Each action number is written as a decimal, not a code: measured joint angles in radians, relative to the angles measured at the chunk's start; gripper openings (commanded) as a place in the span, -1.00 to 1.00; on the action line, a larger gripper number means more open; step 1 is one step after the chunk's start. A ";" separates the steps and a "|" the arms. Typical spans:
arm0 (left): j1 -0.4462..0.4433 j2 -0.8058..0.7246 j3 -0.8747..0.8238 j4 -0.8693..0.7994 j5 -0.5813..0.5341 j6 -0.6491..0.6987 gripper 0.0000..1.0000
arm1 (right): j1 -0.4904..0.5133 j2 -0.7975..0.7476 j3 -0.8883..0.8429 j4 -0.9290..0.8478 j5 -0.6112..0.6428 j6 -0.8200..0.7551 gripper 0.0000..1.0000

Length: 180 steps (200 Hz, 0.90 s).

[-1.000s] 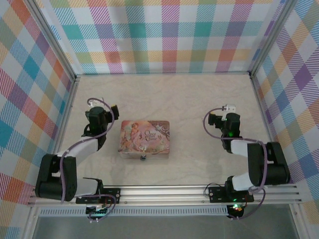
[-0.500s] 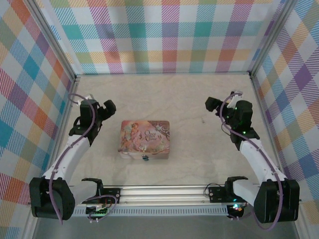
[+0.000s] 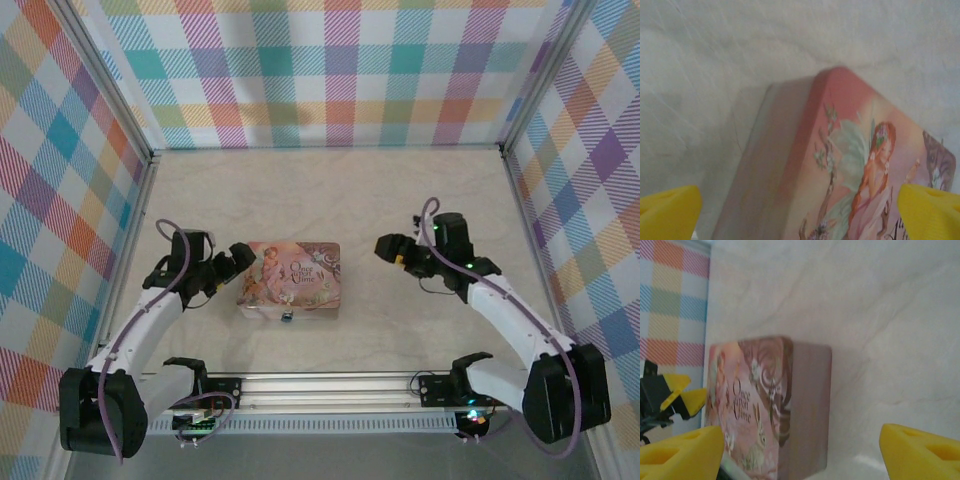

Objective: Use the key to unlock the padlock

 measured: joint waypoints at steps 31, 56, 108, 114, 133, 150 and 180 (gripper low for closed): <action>-0.075 0.000 -0.017 0.032 0.032 -0.037 1.00 | 0.106 0.095 0.000 0.012 0.002 0.038 0.58; -0.136 0.003 -0.018 0.060 0.026 -0.067 1.00 | 0.164 0.170 0.000 0.039 0.003 0.063 0.54; -0.293 0.109 -0.013 0.169 -0.005 -0.126 0.99 | 0.208 0.282 0.042 0.054 0.004 0.085 0.48; -0.309 0.126 -0.009 0.179 -0.012 -0.131 0.99 | 0.208 0.284 0.045 0.052 0.009 0.085 0.48; -0.344 0.180 0.024 0.196 -0.045 -0.141 0.99 | 0.204 0.285 0.056 0.035 0.036 0.083 0.47; -0.367 0.233 0.063 0.212 -0.074 -0.146 0.99 | 0.200 0.286 0.075 0.008 0.081 0.076 0.47; -0.393 0.348 0.146 0.246 -0.108 -0.155 1.00 | 0.161 0.319 0.115 -0.017 0.130 0.057 0.47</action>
